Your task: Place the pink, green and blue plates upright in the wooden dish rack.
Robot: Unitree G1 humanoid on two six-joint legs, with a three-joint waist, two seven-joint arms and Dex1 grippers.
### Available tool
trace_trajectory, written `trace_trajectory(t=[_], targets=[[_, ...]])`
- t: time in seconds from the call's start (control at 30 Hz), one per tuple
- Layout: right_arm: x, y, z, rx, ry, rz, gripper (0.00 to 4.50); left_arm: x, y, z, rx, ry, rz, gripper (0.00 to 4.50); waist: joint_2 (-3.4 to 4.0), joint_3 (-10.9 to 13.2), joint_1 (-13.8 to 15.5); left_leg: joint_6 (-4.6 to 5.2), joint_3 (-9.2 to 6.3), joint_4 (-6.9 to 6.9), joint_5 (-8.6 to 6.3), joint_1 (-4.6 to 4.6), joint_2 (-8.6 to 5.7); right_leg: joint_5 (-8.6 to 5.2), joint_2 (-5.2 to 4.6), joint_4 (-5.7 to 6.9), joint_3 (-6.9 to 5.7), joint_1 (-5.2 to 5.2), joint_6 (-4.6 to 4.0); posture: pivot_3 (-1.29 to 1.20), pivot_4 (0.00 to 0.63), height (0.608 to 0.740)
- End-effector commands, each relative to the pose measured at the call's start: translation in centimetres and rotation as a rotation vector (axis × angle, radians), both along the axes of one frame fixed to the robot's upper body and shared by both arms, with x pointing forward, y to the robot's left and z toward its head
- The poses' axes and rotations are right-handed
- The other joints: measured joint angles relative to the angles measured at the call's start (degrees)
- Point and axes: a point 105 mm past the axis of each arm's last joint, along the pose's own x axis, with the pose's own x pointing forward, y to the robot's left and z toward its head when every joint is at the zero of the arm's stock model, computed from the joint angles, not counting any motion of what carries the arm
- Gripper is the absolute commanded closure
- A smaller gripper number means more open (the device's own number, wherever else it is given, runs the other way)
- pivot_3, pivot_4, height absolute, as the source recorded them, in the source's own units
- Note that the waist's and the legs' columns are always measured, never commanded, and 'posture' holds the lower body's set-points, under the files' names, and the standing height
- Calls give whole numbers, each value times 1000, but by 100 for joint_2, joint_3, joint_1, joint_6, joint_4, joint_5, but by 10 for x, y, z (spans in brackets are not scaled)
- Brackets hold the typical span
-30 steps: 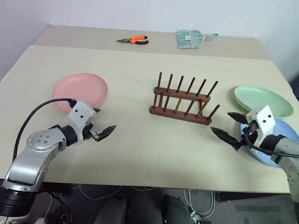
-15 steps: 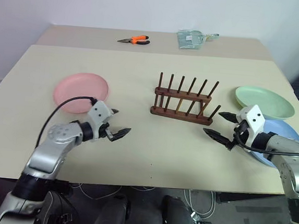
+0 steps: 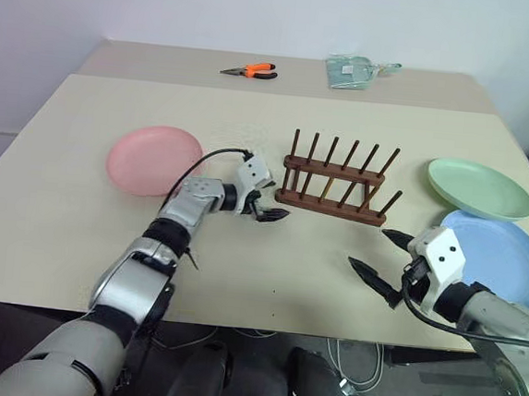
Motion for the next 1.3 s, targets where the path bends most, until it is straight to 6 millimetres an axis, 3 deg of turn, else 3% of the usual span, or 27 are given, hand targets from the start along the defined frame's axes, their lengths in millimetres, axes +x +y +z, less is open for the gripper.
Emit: trace_trajectory(t=[0.03, 0.1, 0.2, 0.37, 0.5, 0.57, 0.6, 0.77, 0.8, 0.87, 0.97, 1.1, 1.13, 1.23, 1.3], targets=[[-2, -1, 12, -15, -56, -13, 0, 0, -1, -2, -11, 2, 1, 1232, 0, 0, -10, 0, 1, 0, 0, 1, 1, 0, 0, 1, 0, 0, 0, 0, 150, 740], [-2, -2, 12, -20, -57, -13, 0, -1, -1, -3, -11, -5, -12, 2374, 0, 0, -3, 0, 1, 0, 0, 1, 1, 0, 1, 2, 0, 0, 1, 0, 150, 740], [0, -6, 15, -33, -55, -3, 0, -8, 3, -5, 17, -48, -70, 3739, 1, -1, -6, 0, 0, 1, 0, 1, 1, 1, 1, 3, 0, 0, 2, 0, 150, 740], [-2, -15, 15, -66, -4, 39, 0, -32, 11, 2, 2, -97, -208, 3738, 4, -1, -18, 0, 0, -3, 0, 2, 3, 2, 1, 4, 1, 0, 0, 0, 150, 740], [-9, -25, 7, -84, 79, 72, 0, -75, 16, 5, 10, -68, -368, 3738, 3, -1, -18, 0, -3, -7, 0, 1, 4, 4, 2, 4, 3, -1, -6, 0, 150, 740], [-11, -29, 3, -91, 103, 72, 0, -85, 19, 2, 33, -52, -385, 3738, 4, -1, 8, 0, -4, -5, 0, 0, 5, 13, 2, 4, 4, -1, -25, 0, 150, 740], [-12, -30, 2, -93, 109, 72, 0, -85, 20, 1, 45, -50, -377, 2700, 4, -1, 22, 0, -4, -3, 0, 1, 5, 12, 2, 4, 4, 2, -27, 0, 150, 740], [-13, -35, -3, -119, 119, 54, 0, -66, 40, -7, 125, -51, -221, 273, 4, -1, 4, 0, -6, 5, 0, 2, 5, -11, 2, 3, 1, 7, -23, 0, 150, 740], [-15, -35, -4, -116, 129, 54, 254, -66, 47, -8, 138, -48, -201, 42, 4, -1, 0, 0, -6, 3, 0, 3, 6, -11, 2, 4, 1, 6, -23, 0, 150, 740], [-21, -36, -8, -122, 155, 61, 786, -70, 60, -8, 149, -22, -178, 0, 5, -2, -18, 0, -5, -2, 0, 4, 7, -9, 3, 5, 2, 3, -21, 0, 150, 740], [-30, -35, -17, -141, 196, 79, 2224, -94, 74, -7, 119, 73, -188, 920, 10, -5, -79, 0, -4, -11, -1, 7, 11, -6, 4, 8, 2, 0, -16, 0, 150, 740], [-31, -23, -24, -129, 204, 111, 4257, -129, 63, 0, 64, 130, -231, 2972, 16, -8, -153, 0, -6, -11, -1, 7, 14, -12, 1, 7, 6, 1, -23, 0, 150, 740], [-28, -20, -27, -135, 200, 115, 4500, -134, 57, 1, 51, 131, -226, 3422, 14, -7, -146, 0, -5, -9, -1, 7, 15, -13, 0, 6, 7, 2, -25, 0, 150, 740], [-17, -17, -37, -202, 173, 96, 4500, -141, 34, 3, 3, 106, -219, 3422, 10, -5, -108, 0, -10, 1, -1, 1, 18, -14, -1, 4, 5, 5, -25, 0, 150, 740], [-6, -18, -45, -225, 160, 63, 4500, -131, 22, -1, 4, 71, -146, 3422, 7, -6, -109, -1, -10, 3, -1, 0, 13, -15, -2, 0, 4, 9, -25, 0, 150, 740]])
